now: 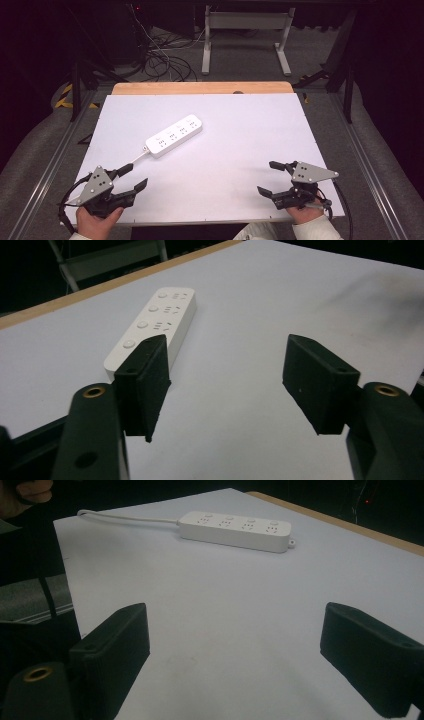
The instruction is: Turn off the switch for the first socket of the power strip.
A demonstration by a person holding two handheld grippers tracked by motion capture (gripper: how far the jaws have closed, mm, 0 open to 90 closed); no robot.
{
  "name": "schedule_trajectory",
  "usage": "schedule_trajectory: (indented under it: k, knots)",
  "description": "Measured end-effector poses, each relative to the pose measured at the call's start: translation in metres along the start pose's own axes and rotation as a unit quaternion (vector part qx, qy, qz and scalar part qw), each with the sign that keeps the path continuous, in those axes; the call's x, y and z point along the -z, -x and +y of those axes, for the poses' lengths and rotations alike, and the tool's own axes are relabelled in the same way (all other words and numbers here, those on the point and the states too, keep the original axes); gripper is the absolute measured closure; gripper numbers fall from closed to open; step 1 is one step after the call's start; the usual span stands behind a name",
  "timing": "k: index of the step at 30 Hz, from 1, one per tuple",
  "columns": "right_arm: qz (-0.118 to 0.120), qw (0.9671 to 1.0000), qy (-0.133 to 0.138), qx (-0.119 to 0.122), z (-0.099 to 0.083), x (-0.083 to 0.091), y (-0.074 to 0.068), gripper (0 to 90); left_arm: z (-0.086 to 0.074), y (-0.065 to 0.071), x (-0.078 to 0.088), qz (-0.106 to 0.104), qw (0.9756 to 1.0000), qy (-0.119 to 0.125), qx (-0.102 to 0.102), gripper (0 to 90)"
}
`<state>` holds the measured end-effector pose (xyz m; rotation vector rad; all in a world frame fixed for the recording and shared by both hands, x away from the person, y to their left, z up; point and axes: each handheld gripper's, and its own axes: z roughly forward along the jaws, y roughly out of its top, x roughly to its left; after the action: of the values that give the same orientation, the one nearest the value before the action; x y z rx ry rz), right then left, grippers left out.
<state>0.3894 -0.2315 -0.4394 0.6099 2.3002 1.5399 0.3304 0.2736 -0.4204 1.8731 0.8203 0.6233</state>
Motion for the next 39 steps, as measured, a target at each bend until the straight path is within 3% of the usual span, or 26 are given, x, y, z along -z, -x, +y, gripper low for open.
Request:
schedule_trajectory:
  k: [6,9,16,22,39]
  knots:
    - [0.003,1.0000,-0.002,-0.008,0.000,-0.001,0.000,12.1,0.007,-0.001,0.002,0.025,0.9993,-0.012,-0.024,36.5]
    - [0.006,0.9999,-0.003,-0.009,0.000,-0.002,-0.001,12.1,0.010,-0.003,0.000,0.018,0.9994,-0.018,-0.025,35.9]
    - [0.009,0.9999,-0.007,-0.006,0.000,-0.004,-0.002,12.1,0.022,-0.011,-0.009,-0.001,0.9996,-0.027,0.005,35.7]
    - [0.014,0.9998,-0.005,-0.010,-0.001,-0.003,-0.001,12.4,0.034,-0.018,-0.017,-0.007,0.9996,-0.028,0.005,37.3]
    - [0.016,0.9998,-0.005,-0.011,-0.002,-0.004,0.000,12.3,0.068,-0.029,-0.049,0.004,0.9983,-0.057,-0.008,39.3]
